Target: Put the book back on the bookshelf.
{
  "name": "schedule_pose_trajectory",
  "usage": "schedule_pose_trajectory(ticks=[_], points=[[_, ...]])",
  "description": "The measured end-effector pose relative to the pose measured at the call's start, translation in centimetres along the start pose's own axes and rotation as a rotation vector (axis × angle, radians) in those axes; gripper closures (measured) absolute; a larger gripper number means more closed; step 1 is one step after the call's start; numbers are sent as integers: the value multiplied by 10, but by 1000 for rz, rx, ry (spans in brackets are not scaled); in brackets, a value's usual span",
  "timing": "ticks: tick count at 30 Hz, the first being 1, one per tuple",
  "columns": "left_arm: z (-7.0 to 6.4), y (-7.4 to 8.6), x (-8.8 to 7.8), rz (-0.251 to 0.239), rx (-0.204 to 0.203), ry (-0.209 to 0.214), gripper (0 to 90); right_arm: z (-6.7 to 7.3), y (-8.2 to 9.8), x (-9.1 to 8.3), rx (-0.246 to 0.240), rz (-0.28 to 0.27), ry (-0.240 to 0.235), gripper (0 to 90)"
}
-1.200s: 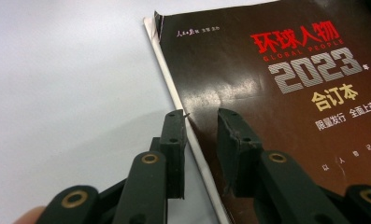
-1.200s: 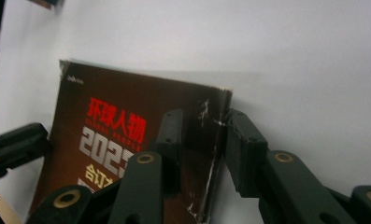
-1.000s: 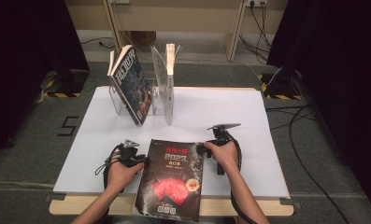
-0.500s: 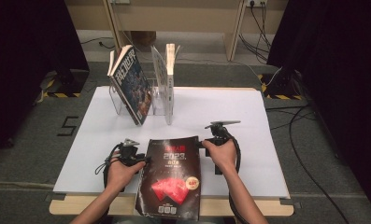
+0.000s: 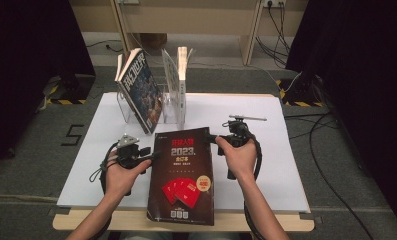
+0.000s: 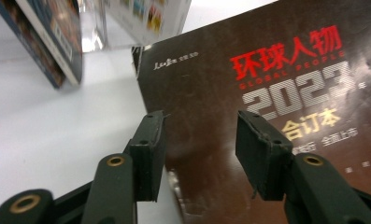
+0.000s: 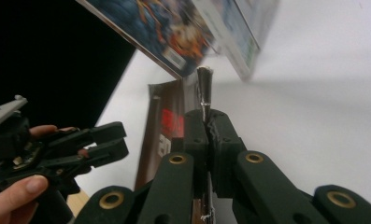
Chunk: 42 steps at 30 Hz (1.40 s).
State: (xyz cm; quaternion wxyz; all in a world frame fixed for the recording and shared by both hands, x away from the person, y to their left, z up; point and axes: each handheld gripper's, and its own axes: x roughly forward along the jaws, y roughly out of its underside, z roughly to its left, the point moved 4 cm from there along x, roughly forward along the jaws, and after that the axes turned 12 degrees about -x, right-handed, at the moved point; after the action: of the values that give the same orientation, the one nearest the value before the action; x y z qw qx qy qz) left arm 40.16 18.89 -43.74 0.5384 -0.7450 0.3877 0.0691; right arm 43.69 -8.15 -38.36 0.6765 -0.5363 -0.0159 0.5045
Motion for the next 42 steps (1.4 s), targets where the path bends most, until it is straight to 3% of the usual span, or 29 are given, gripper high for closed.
schedule_pose_trajectory(ticks=[7, 9, 10, 11, 13, 22, 27, 33, 39, 42], points=[[-13, -21, -22, -65, 15, 32, 494, 34, -29, -13, -75, -119, -8, 880], [-14, -24, -25, -73, 16, 36, 492, 39, -33, -14, -77, -135, -19, 880], [-15, -26, -27, -78, 17, 38, 488, 44, -38, -15, -95, -155, -15, 880], [-17, -29, -31, -91, 17, 44, 484, 52, -45, -14, -152, -176, 38, 880], [-19, -32, -35, -98, 19, 48, 481, 58, -52, -10, -172, -181, 38, 879], [-28, -43, -43, -118, 34, 57, 455, 74, -74, 1, -190, -243, 72, 880], [-45, -53, -49, -139, 68, 84, 437, 92, -87, 11, -215, -320, 91, 880], [-61, -60, -46, -139, 98, 103, 430, 99, -96, 22, -223, -324, 111, 880], [-76, -66, -42, -130, 102, 120, 427, 101, -102, 29, -224, -324, 123, 880], [-82, -67, -39, -126, 119, 108, 420, 102, -104, 32, -226, -327, 134, 880]])
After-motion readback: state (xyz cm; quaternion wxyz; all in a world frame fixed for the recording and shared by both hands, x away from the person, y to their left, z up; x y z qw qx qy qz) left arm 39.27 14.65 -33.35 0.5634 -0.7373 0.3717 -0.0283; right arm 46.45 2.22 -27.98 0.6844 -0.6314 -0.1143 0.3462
